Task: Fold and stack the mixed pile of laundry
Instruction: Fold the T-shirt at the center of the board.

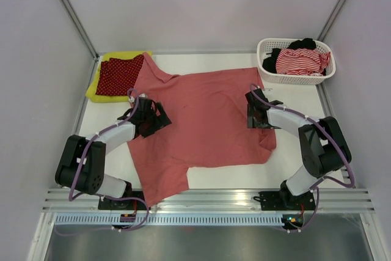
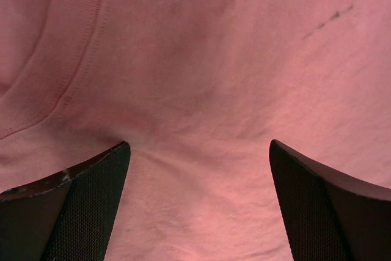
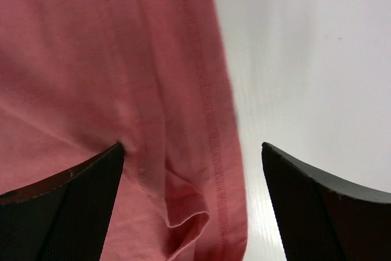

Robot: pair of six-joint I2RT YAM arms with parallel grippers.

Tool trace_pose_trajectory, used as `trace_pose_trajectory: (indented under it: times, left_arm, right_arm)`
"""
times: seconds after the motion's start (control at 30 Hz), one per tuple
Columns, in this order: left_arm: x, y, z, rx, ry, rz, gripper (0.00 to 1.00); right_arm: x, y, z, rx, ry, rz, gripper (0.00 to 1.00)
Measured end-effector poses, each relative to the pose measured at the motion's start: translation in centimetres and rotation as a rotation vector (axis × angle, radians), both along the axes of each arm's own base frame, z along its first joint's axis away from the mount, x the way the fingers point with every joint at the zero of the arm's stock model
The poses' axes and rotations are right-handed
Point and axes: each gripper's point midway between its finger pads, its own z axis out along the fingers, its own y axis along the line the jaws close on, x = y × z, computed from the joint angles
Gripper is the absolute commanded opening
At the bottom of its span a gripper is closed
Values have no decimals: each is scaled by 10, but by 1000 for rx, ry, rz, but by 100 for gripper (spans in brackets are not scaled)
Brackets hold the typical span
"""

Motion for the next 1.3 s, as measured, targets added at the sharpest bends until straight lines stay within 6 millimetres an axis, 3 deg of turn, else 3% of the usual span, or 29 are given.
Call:
trace_pose_trajectory:
  times: [0.07, 0.4, 0.5, 0.6, 0.77, 0.87, 1.1, 1.3]
  left_arm:
    - [-1, 4, -1, 18, 3, 23, 100]
    - [-14, 29, -5, 113, 61, 127, 100]
    - [-25, 35, -6, 136, 94, 133, 100]
    - [-37, 38, -6, 149, 129, 130, 100]
    - [-48, 41, -1, 152, 155, 126, 100]
    - [-50, 41, 1, 154, 163, 125, 100]
    - [-23, 30, 23, 119, 101, 113, 100]
    - [-12, 26, 24, 116, 94, 99, 100]
  right_arm:
    - [2, -8, 1, -7, -9, -34, 98]
    - [3, -85, 15, -74, -17, -280, 98]
    - [3, -91, 18, -41, -21, -284, 98]
    - [12, -58, 29, 128, -80, -159, 98]
    - [28, 19, 64, 377, -212, 115, 98]
    - [35, 55, 67, 445, -218, 226, 98]
    - [72, 74, 39, 464, -158, 243, 97]
    - [88, 76, 14, 447, -108, 227, 96]
